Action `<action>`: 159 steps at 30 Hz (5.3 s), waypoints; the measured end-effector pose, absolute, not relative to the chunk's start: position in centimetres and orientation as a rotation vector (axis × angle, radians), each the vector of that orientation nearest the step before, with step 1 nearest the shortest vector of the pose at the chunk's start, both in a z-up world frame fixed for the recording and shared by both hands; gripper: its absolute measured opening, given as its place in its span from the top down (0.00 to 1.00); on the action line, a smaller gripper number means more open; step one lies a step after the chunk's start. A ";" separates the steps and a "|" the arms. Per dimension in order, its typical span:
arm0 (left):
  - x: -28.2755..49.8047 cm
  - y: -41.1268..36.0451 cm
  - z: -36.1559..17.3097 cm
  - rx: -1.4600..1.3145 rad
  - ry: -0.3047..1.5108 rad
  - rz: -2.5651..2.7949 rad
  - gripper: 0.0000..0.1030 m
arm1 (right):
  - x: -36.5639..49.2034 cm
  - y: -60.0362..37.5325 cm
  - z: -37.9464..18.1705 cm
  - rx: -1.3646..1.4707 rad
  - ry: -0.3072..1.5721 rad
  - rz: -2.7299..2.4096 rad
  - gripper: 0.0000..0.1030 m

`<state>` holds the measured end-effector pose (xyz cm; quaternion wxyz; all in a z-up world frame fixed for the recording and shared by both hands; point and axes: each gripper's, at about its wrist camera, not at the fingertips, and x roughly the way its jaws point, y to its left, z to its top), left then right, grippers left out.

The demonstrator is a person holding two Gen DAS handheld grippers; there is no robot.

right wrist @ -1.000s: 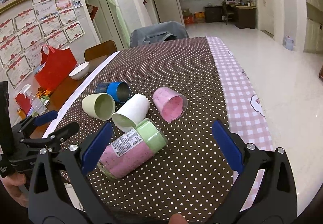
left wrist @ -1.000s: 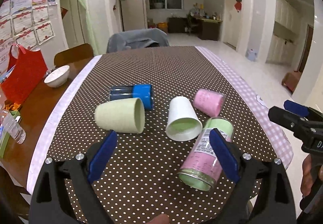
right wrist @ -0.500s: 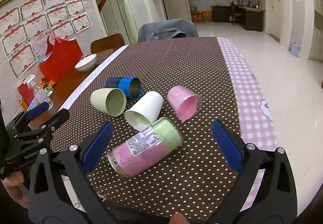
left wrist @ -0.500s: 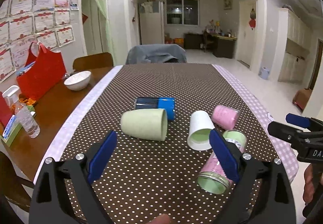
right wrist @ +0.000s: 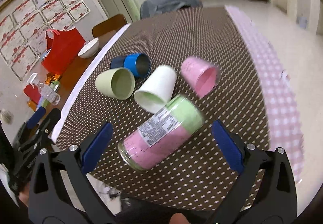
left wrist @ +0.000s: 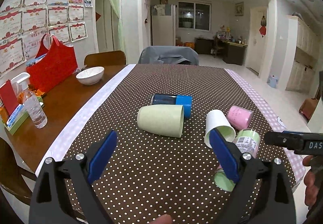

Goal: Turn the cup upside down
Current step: 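Move the right tool onto the lying canister and close on it, then lift the canister with the right tool and rotate it green lid up, then lower the upright canister onto the table and open the right tool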

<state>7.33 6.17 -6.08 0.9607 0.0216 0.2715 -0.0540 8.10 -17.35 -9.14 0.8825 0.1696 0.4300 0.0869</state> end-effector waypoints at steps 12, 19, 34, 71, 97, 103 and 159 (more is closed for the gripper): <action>7.1 7.6 -7.1 0.020 0.541 -0.110 0.12 | 10.3 -17.7 -12.6 0.607 1.054 0.143 0.06; 7.1 7.8 -7.5 0.021 0.541 -0.113 0.12 | 11.6 -18.5 -13.8 0.682 1.093 0.092 0.06; 7.3 8.1 -7.9 0.014 0.552 -0.108 0.12 | 14.2 -17.9 -15.6 0.667 1.148 0.067 0.26; 5.1 4.5 -4.6 0.073 0.495 -0.091 0.12 | 6.6 -17.6 -3.5 0.217 0.590 0.178 0.31; 4.5 4.4 -4.7 0.032 0.509 -0.064 0.12 | 3.9 -13.5 -4.8 -0.179 0.457 0.213 0.31; 4.6 5.1 -5.3 0.011 0.527 -0.053 0.12 | 5.0 -12.9 -7.4 -0.205 0.508 0.219 0.31; 2.7 1.9 -3.4 0.071 0.478 -0.074 0.12 | 3.9 -18.5 -5.4 0.100 0.527 0.205 0.06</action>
